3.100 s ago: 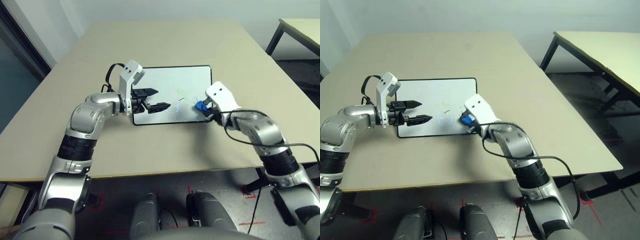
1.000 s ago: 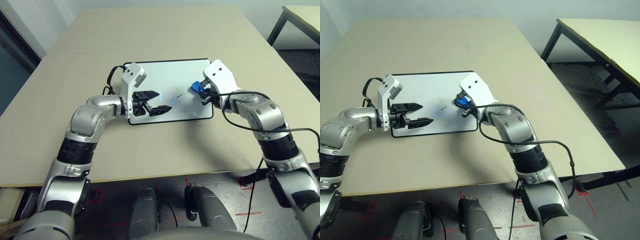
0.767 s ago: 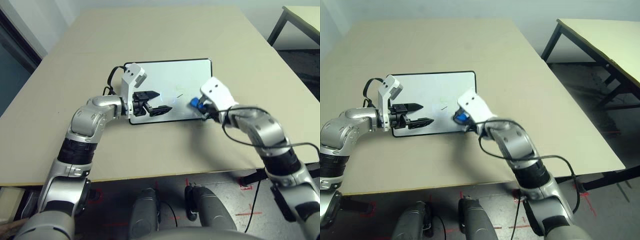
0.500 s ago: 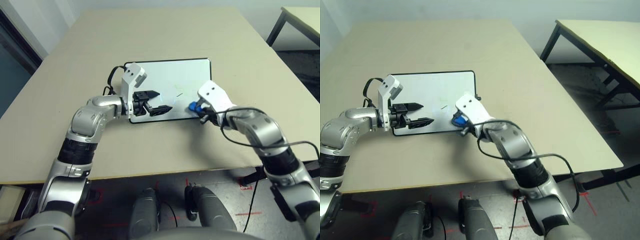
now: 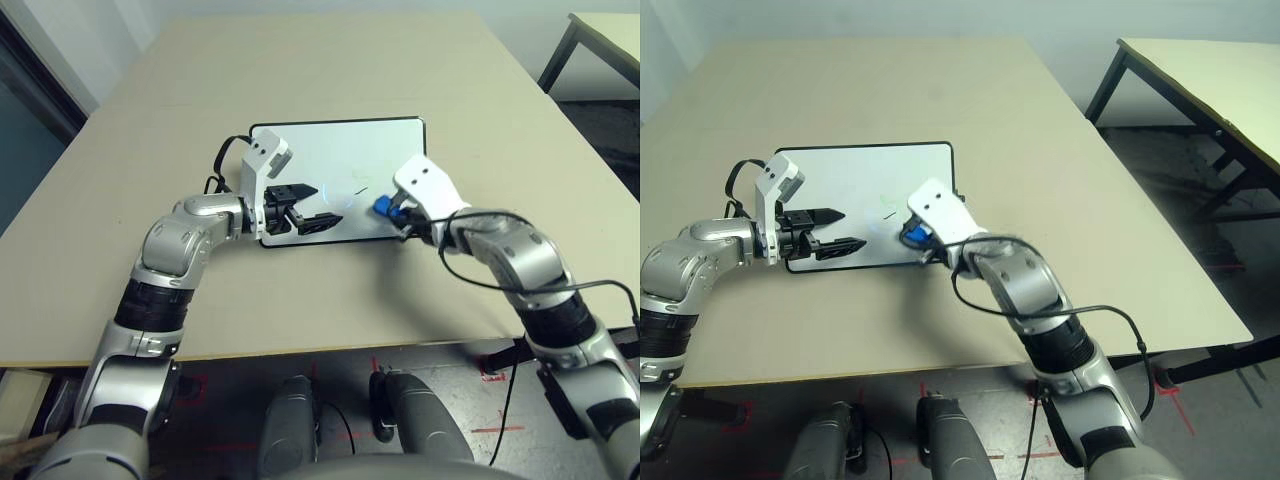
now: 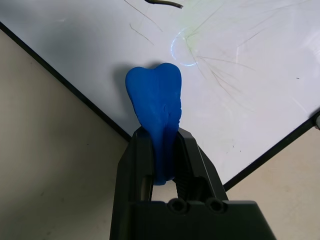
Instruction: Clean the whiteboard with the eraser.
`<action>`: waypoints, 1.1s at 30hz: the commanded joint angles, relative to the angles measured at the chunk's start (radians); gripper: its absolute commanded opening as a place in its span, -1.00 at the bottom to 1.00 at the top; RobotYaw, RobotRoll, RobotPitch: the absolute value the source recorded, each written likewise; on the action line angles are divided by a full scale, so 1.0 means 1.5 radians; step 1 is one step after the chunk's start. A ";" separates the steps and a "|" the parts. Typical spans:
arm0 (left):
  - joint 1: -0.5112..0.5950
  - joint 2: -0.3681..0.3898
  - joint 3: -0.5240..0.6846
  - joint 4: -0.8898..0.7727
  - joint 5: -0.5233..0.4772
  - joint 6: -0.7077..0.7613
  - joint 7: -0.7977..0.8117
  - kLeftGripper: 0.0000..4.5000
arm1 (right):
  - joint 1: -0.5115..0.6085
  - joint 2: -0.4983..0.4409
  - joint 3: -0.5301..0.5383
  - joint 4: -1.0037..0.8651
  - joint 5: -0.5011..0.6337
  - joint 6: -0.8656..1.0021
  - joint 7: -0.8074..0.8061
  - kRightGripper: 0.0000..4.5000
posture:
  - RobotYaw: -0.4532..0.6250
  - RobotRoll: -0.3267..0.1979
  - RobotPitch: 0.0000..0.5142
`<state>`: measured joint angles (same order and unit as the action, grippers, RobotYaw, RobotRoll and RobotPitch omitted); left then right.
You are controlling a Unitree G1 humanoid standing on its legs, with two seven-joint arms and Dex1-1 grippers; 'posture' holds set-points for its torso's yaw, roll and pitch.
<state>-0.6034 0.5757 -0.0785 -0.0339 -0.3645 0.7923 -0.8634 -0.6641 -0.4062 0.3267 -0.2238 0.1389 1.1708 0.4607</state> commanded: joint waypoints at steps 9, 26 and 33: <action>0.006 0.001 0.002 -0.017 -0.009 0.015 0.008 1.00 | -0.101 0.015 -0.029 0.126 -0.021 -0.093 -0.005 -0.75 | -0.26 0.25 -0.49; 0.003 0.003 0.000 -0.016 -0.015 0.015 0.015 1.00 | -0.135 0.041 -0.019 0.169 -0.031 -0.127 -0.013 -0.75 | -0.27 0.25 -0.49; 0.015 0.008 0.006 -0.026 -0.019 0.018 0.019 1.00 | -0.075 0.036 0.019 0.097 -0.026 -0.093 0.011 -0.75 | -0.24 0.25 -0.48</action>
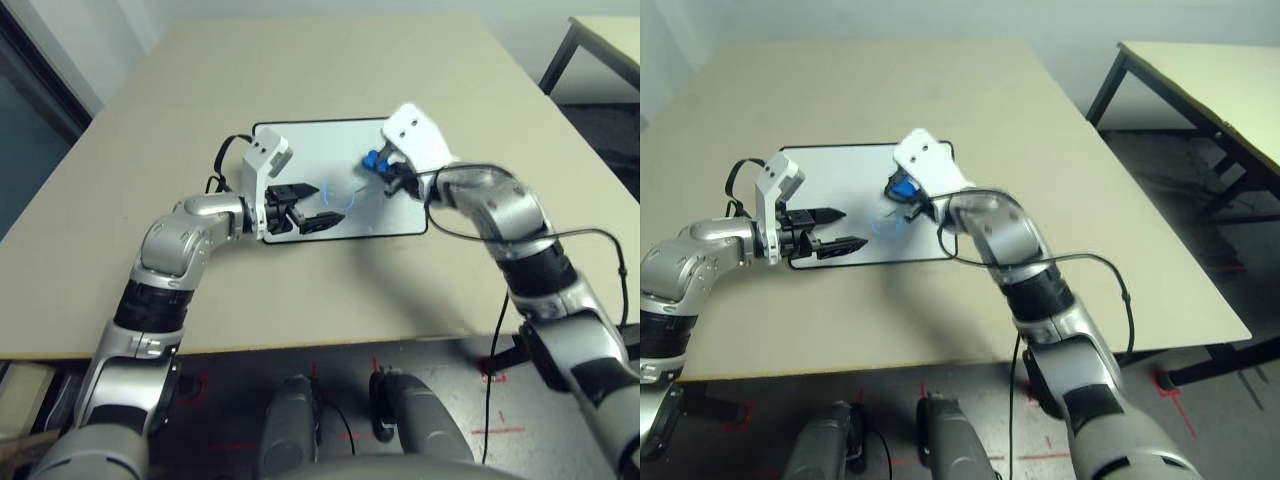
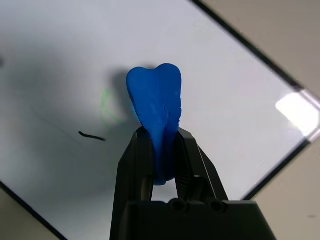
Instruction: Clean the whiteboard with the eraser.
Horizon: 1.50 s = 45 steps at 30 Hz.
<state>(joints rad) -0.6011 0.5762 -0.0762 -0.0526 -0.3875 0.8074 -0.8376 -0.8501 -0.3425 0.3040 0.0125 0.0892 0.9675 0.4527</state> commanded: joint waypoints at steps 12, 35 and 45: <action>0.008 0.007 0.001 -0.007 -0.007 0.008 0.004 1.00 | 0.045 -0.009 0.021 -0.042 -0.007 0.036 0.008 -0.75 | -0.26 0.25 -0.47; -0.010 0.041 0.019 0.032 -0.002 -0.010 -0.008 1.00 | 0.005 0.017 0.025 0.011 -0.025 -0.005 0.021 -0.75 | -0.24 0.25 -0.52; -0.001 0.066 0.046 0.044 -0.003 -0.018 -0.003 1.00 | 0.001 0.035 0.043 0.008 -0.025 -0.011 0.045 -0.75 | -0.21 0.25 -0.53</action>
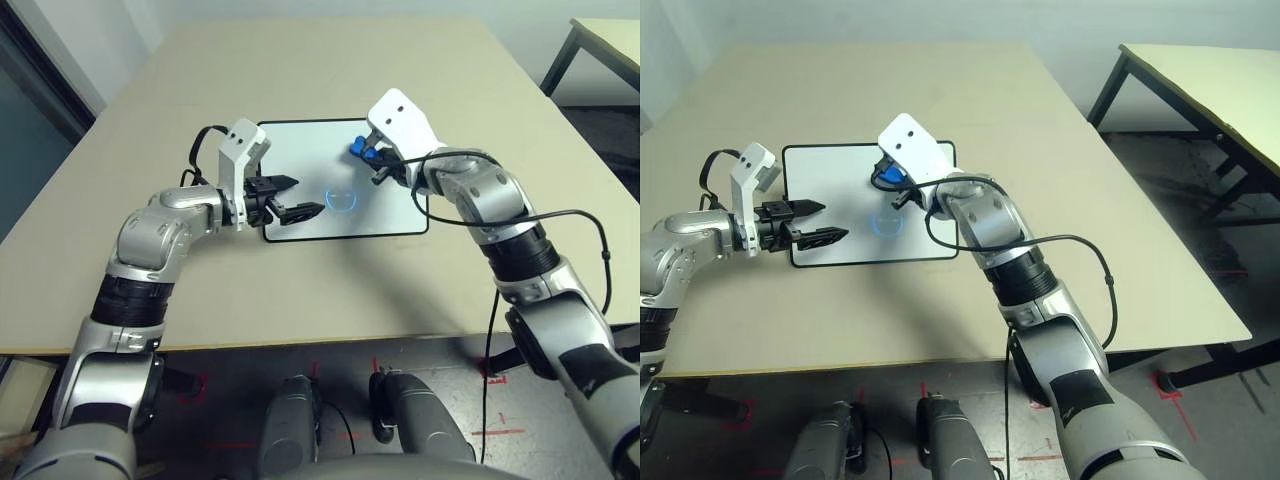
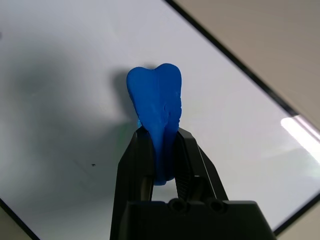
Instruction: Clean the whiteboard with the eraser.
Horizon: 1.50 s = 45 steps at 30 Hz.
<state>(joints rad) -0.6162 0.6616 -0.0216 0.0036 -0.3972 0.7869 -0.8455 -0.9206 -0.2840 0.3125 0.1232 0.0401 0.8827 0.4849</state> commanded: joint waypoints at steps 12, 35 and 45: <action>0.006 0.018 0.018 0.015 0.004 -0.008 0.005 1.00 | 0.050 -0.012 0.023 -0.064 -0.002 0.052 0.018 -0.75 | -0.20 0.25 -0.50; 0.013 0.010 0.011 -0.011 -0.004 0.012 0.012 1.00 | 0.059 -0.014 0.011 -0.081 -0.002 0.088 0.024 -0.75 | -0.22 0.25 -0.47; 0.011 0.005 0.009 -0.014 -0.003 0.015 0.012 1.00 | 0.040 -0.005 0.020 -0.064 0.001 0.081 0.031 -0.75 | -0.22 0.25 -0.46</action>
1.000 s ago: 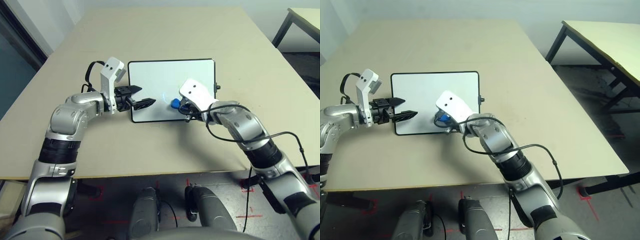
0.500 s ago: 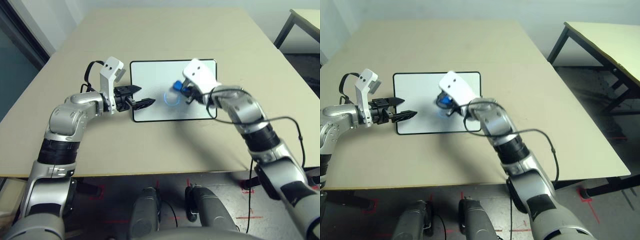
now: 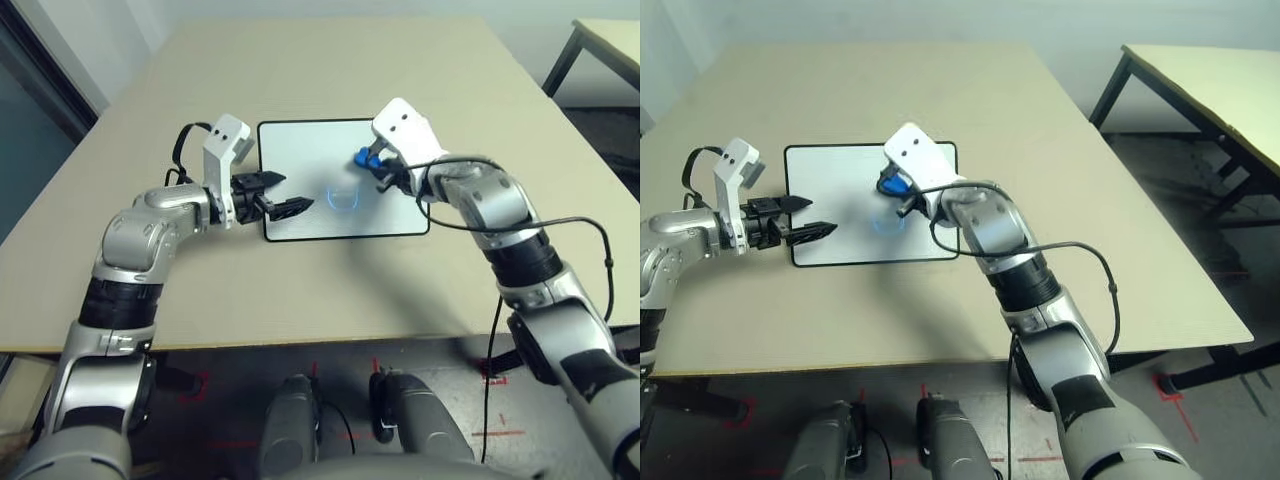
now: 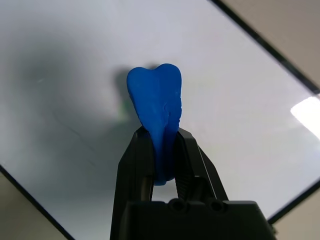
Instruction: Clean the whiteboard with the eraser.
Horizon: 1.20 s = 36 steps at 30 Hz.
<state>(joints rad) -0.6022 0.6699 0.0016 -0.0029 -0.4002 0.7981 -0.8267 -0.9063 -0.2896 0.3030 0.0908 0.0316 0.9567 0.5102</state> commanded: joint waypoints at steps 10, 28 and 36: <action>-0.001 -0.001 -0.007 -0.009 0.000 0.010 0.000 1.00 | 0.032 -0.036 0.054 -0.104 0.006 0.114 0.037 -0.75 | -0.23 0.25 -0.47; 0.010 -0.008 -0.002 -0.026 -0.004 0.017 0.008 1.00 | 0.047 -0.103 0.139 -0.157 0.007 0.166 0.084 -0.75 | -0.22 0.25 -0.49; 0.004 -0.009 -0.005 -0.019 -0.002 0.013 0.006 1.00 | -0.057 -0.071 0.077 0.001 -0.015 0.072 0.048 -0.75 | -0.23 0.25 -0.52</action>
<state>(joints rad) -0.6022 0.6548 -0.0008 -0.0296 -0.4016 0.8129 -0.8139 -0.9516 -0.4031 0.4683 0.0132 0.0288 1.1191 0.6108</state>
